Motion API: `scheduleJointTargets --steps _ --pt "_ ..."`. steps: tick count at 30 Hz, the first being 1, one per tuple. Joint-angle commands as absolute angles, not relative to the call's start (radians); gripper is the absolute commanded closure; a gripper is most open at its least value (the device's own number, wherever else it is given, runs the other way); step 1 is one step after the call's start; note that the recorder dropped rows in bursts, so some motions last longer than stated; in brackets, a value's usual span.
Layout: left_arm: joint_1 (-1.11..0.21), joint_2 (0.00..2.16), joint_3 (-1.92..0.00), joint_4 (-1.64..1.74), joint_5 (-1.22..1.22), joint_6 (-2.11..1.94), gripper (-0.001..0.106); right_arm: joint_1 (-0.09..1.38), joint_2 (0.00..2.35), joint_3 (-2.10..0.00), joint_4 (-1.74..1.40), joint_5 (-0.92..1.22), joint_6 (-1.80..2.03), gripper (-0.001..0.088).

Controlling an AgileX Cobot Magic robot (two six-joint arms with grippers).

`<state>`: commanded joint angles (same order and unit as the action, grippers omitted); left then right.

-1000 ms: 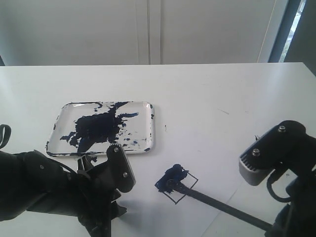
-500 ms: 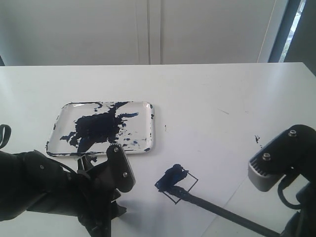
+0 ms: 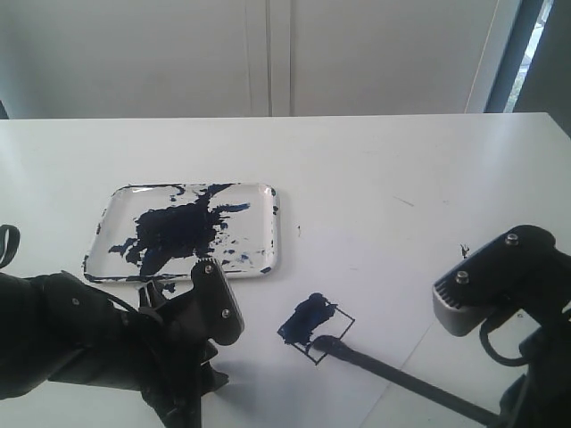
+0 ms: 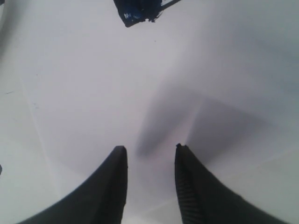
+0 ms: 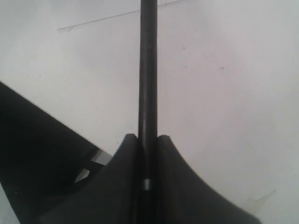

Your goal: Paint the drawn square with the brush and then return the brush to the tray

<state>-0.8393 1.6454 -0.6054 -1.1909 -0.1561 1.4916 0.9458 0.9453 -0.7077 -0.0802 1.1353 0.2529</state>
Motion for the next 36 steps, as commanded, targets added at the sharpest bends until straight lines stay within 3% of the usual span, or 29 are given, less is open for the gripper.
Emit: scheduleJointTargets --steps 36 --pt "-0.839 1.645 -0.605 -1.191 -0.156 1.492 0.065 0.946 1.002 -0.708 0.029 1.076 0.179 0.0868"
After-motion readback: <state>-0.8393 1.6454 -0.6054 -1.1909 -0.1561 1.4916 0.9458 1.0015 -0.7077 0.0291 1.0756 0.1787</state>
